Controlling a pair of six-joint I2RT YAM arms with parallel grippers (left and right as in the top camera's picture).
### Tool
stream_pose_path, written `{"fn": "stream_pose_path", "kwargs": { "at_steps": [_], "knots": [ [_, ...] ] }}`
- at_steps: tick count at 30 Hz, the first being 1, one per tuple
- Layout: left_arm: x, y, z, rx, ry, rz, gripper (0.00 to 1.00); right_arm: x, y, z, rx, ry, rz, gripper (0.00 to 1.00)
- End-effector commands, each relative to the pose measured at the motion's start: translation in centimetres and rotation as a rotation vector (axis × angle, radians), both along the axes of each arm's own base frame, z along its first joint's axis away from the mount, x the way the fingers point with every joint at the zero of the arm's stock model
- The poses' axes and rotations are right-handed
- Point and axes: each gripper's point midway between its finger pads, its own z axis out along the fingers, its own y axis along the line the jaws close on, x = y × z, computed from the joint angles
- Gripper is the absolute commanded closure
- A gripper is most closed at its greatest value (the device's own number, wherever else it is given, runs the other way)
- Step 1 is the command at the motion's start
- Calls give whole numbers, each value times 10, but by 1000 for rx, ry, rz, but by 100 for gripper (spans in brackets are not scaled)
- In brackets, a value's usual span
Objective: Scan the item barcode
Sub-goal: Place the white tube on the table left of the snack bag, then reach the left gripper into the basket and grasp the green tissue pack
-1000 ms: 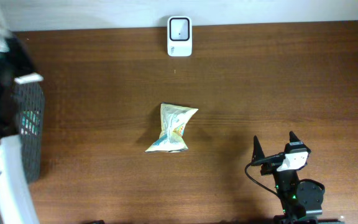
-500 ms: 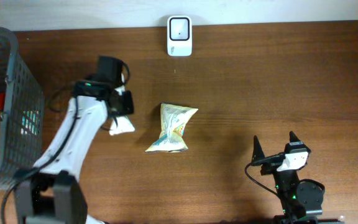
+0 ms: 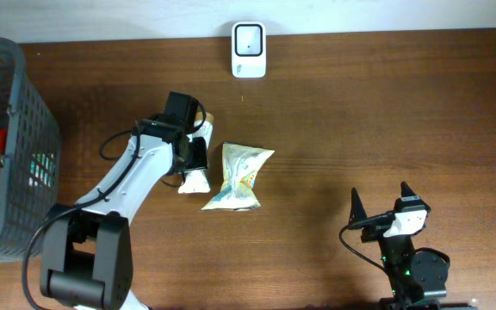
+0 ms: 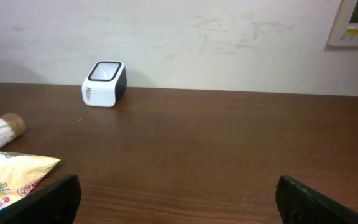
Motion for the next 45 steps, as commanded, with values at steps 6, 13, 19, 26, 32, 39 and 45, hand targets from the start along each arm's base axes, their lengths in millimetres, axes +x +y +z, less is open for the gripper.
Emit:
{"fn": "stream_pose_path", "kwargs": {
  "at_steps": [6,13,19,26,32,39,45],
  "knots": [
    [44,3,98,-12,-209,-67,40,0,2,-2,12,5,10,1],
    [67,118,283,12,-576,175,23,0,2,-2,12,5,10,1],
    [15,262,308,104,-602,545,23,0,2,-2,12,5,10,1],
    [-51,371,251,128,-422,883,24,0,2,-2,12,5,10,1],
    [-45,391,168,84,-220,769,24,0,2,-2,12,5,10,1],
    [-14,379,76,-101,-79,538,23,0,2,-2,12,5,10,1],
    [-3,369,23,-205,-22,415,23,0,2,-2,12,5,10,1]
  ]
}}
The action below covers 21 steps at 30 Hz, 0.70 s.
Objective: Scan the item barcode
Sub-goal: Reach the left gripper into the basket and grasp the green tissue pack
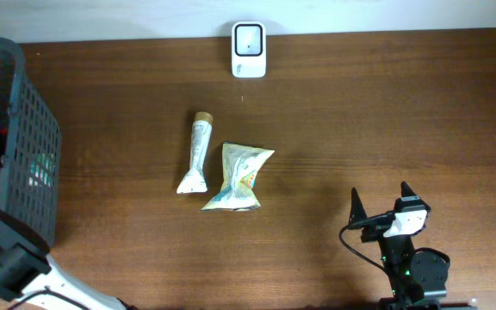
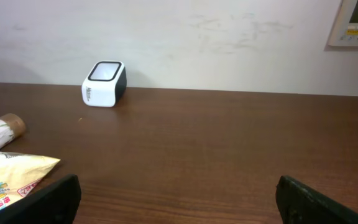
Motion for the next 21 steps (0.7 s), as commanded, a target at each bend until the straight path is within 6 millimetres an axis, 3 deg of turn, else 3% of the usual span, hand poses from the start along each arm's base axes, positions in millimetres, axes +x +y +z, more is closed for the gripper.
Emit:
{"fn": "stream_pose_path", "kwargs": {
  "at_steps": [1,11,13,15,18,21],
  "knots": [
    [9,-10,-28,-69,-15,-102,23,0,2,-2,12,5,10,1],
    [7,-13,-75,-137,50,-104,33,0,2,-2,12,5,10,1],
    [5,-14,-82,-150,62,-103,51,0,2,-2,12,5,10,1],
    [5,-14,-82,-149,62,-103,83,0,2,-2,12,5,10,1],
    [5,-15,-82,-150,63,-103,100,0,2,-2,12,5,10,1],
    [5,-15,-79,-150,62,-99,100,0,2,-2,12,5,10,2]
  ]
}}
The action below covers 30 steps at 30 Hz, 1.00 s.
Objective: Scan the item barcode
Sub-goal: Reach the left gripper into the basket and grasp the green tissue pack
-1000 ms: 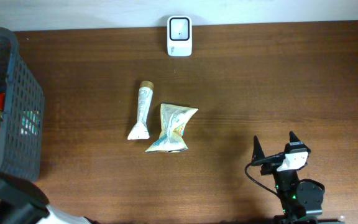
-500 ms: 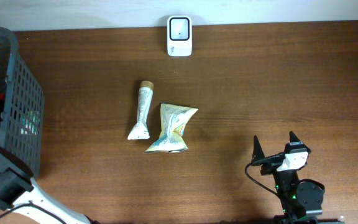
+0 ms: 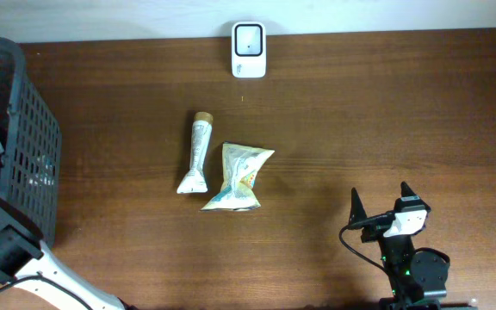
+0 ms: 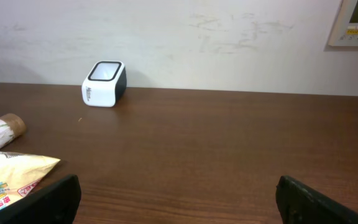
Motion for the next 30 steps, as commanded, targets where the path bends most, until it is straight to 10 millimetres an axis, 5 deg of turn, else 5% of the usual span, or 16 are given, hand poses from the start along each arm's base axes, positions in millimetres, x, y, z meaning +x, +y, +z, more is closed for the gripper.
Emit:
{"fn": "stream_pose_path", "kwargs": {
  "at_steps": [1,5,12,15,19,24,30],
  "knots": [
    [-5,-1,-12,-4,42,-3,100,0,2,-2,12,5,10,1],
    [5,8,33,56,-26,-2,100,0,2,-2,12,5,10,1],
    [19,19,219,276,-311,118,100,0,2,-2,12,5,10,1],
    [7,-4,299,361,-447,130,100,0,2,-2,12,5,10,1],
    [-8,-65,356,391,-555,62,100,0,2,-2,12,5,10,1],
    [1,-161,353,309,-530,-148,100,0,2,-2,12,5,10,1],
    [16,-243,279,230,-329,-377,100,0,2,-2,12,5,10,1]
  ]
}}
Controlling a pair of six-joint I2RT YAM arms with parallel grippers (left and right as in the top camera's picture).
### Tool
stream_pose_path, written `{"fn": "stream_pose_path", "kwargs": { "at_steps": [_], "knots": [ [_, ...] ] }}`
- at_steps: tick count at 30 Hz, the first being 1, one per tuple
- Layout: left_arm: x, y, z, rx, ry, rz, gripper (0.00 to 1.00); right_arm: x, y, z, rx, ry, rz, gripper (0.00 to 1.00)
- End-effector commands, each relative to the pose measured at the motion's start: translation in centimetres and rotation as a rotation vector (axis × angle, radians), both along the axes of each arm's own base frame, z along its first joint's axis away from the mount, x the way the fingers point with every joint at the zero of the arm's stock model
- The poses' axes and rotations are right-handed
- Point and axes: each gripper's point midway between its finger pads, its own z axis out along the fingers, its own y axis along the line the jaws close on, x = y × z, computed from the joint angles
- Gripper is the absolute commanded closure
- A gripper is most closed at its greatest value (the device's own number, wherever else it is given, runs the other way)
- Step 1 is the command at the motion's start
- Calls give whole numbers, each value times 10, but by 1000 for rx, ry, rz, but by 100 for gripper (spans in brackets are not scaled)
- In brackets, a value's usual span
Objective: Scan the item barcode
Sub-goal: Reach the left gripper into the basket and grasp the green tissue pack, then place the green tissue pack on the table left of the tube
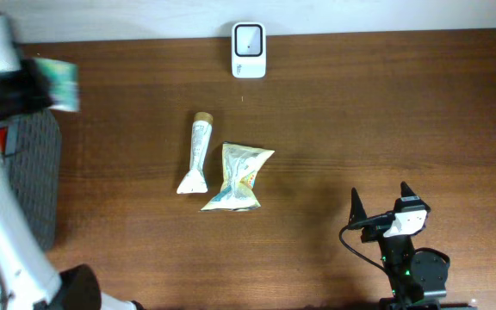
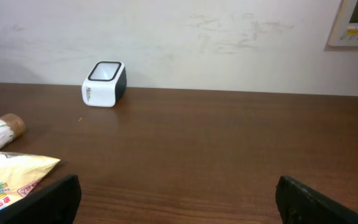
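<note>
The white barcode scanner (image 1: pixel 249 38) stands at the table's far edge, its window facing up; the right wrist view has the scanner (image 2: pixel 104 84) at the wall. My left gripper (image 1: pixel 26 89) is raised high over the table's left end, blurred, shut on a green packet (image 1: pixel 61 83) that sticks out to its right. A white tube (image 1: pixel 195 153) and a yellow snack pouch (image 1: pixel 239 176) lie side by side mid-table. My right gripper (image 1: pixel 381 200) rests open near the front edge, nothing between its fingers (image 2: pixel 55 200).
A dark mesh basket (image 1: pixel 31 172) stands at the left edge, mostly hidden under my left arm. The tube's brown cap (image 2: pixel 10 124) and the pouch's corner (image 2: pixel 17 171) show at the left of the right wrist view. A wall panel (image 2: pixel 356 25) hangs at the far right.
My left arm was low at the left edge by the basket. Now it is raised high over the table's left end with a green packet in its gripper. The right arm has not moved.
My left gripper was at the white tube beside the pouch. Then the tube lay alone on the table and the arm was at the left edge by the basket. It stayed there, and now it is up holding a green packet.
</note>
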Motion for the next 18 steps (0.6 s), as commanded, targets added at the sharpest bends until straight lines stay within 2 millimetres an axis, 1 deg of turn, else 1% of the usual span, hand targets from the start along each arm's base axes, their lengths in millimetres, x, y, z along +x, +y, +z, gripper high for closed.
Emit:
{"fn": "stream_pose_path", "kwargs": {
  "at_steps": [1,3,4,5,6,7,8,10,12,14,15,17,18],
  "knots": [
    [10,-39,-65,-11,176,-79,100,0,2,-2,12,5,10,1],
    [13,-54,-98,-21,242,-87,100,0,2,-2,12,5,10,1],
    [14,-63,-124,-25,283,-92,100,0,2,-2,12,5,10,1],
    [15,-69,-146,-31,313,-90,100,0,2,-2,12,5,10,1],
    [14,-74,-164,-38,336,-92,100,0,2,-2,12,5,10,1],
    [13,-77,-176,-40,349,-94,100,0,2,-2,12,5,10,1],
    [11,-83,-201,-46,373,-96,100,0,2,-2,12,5,10,1],
    [6,-93,-238,-44,394,-118,100,0,2,-2,12,5,10,1],
    [2,-99,-260,-41,398,-134,100,0,2,-2,12,5,10,1],
    [-1,-101,-277,-42,399,-131,100,0,2,-2,12,5,10,1],
    [-3,-98,-285,-39,404,-98,100,0,2,-2,12,5,10,1],
    [-5,-91,-295,-20,411,-58,100,0,2,-2,12,5,10,1],
    [-7,-88,-300,-4,414,-49,96,0,2,-2,12,5,10,1]
  ]
}}
